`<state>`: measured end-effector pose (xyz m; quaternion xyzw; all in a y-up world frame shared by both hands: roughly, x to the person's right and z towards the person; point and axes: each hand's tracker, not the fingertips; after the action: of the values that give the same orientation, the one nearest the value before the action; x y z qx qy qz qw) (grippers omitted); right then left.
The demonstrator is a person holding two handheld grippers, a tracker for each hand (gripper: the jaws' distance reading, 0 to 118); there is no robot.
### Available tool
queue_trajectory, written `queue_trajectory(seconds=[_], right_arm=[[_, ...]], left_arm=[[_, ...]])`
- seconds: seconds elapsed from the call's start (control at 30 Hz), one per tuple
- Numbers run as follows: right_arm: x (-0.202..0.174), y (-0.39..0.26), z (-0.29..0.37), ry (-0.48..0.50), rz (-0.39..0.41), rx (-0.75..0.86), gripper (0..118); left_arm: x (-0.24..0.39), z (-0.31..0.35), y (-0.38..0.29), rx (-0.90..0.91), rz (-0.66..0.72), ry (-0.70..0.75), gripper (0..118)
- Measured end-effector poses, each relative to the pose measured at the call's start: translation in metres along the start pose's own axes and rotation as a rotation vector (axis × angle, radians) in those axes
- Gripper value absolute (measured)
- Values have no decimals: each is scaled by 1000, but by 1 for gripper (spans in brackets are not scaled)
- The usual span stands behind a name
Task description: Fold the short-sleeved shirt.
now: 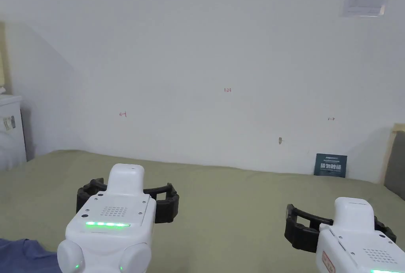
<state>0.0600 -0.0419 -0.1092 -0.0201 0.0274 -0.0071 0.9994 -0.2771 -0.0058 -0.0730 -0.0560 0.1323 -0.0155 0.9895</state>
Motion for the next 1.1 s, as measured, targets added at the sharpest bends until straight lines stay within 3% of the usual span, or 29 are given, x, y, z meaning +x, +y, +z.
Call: queue_trajectory(seconds=[0.13,0.17,0.2,0.23,0.27,0.33,0.4,0.57,0.67,0.73,0.83,1.0,1.1], right_arm=[[-1,3,1,-12,-3,-10,113],[-2,3,2,-10,-3,-13,106],[-1,3,3,-5,-1,-12,85],[-4,3,4,-8,13,-14,29],[-6,3,4,-25,33,-6,0],[-8,8,8,-96,55,48,0],[-10,15,11,-22,29,-19,0],[-16,14,12,-66,67,0,0],[-23,14,2,-52,46,-39,0],[-39,9,-10,8,40,-56,0],[-94,6,-22,111,86,-52,0],[-196,-12,-39,396,62,-68,0],[-254,-15,-35,512,69,-61,0]], left_arm=[[0,1,1,-6,-3,-9,118],[1,2,2,-5,-3,-12,117],[0,3,2,-9,-3,-26,111],[0,4,2,-22,2,-58,67],[1,3,1,-21,8,-82,0],[7,1,-3,9,3,-57,0],[5,4,-3,-27,13,-91,0],[8,-4,-12,-33,9,-99,0],[-4,-11,-15,-52,18,-99,0],[-21,-10,-17,-61,6,-59,0],[-72,-3,-21,-66,-9,72,0],[-182,29,-29,-113,11,340,0],[-231,60,-32,-137,36,461,0]])
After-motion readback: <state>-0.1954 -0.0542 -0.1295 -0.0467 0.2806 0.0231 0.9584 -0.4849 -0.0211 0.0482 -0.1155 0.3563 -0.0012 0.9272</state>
